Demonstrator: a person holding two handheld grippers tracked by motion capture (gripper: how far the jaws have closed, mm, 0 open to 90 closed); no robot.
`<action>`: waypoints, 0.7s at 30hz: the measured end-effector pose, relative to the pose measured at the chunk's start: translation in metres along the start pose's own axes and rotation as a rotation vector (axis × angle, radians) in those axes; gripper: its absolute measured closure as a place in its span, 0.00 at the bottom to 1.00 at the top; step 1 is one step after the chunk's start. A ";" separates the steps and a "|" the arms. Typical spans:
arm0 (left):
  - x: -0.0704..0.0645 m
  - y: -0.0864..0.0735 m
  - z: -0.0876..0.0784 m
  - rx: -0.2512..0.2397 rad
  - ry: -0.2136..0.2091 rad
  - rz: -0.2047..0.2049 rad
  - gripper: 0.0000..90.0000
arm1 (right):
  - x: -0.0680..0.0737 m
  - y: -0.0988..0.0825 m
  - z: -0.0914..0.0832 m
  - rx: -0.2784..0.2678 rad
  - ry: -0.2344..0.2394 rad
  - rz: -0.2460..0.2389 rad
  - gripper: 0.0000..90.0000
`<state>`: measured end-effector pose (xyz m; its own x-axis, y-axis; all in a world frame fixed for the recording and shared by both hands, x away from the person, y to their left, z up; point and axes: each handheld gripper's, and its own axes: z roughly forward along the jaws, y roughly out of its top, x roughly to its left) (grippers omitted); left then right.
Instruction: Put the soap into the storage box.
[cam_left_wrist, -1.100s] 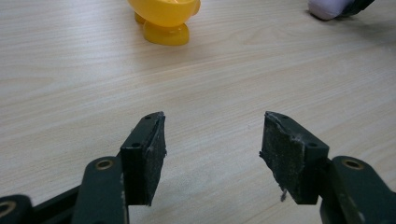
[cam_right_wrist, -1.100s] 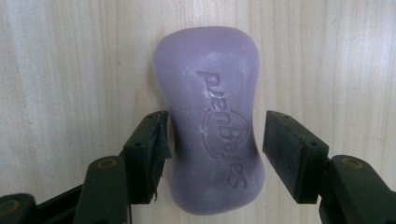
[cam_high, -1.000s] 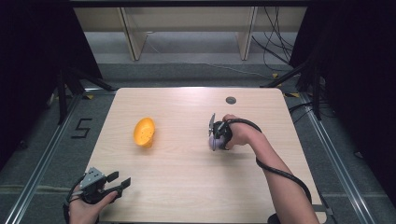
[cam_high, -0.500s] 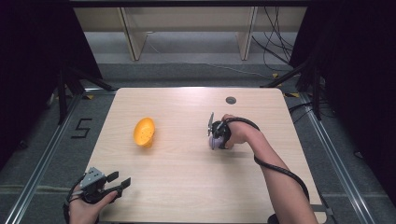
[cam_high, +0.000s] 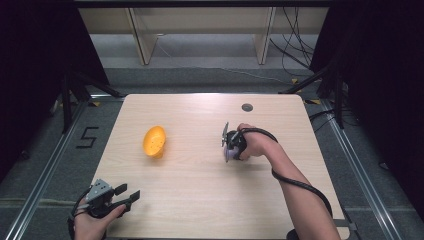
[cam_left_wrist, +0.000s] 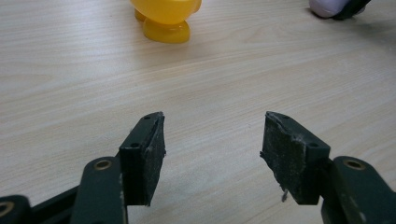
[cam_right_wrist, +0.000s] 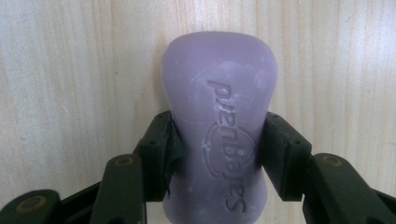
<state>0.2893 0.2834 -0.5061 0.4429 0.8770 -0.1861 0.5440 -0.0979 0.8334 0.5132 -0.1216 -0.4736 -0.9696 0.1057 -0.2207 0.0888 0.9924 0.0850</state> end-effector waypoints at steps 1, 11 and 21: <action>0.000 0.000 0.000 0.000 0.001 0.000 0.43 | 0.002 0.000 -0.001 0.013 -0.008 0.020 0.56; 0.000 0.000 0.000 0.001 0.003 -0.001 0.43 | 0.010 -0.001 -0.002 -0.005 -0.045 0.021 0.56; 0.001 0.000 -0.001 0.004 0.004 0.001 0.43 | 0.018 -0.005 -0.008 -0.038 -0.110 0.024 0.56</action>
<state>0.2890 0.2842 -0.5059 0.4403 0.8790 -0.1832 0.5465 -0.1005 0.8314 0.4936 -0.1251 -0.4705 -0.9363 0.1381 -0.3230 0.1015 0.9866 0.1275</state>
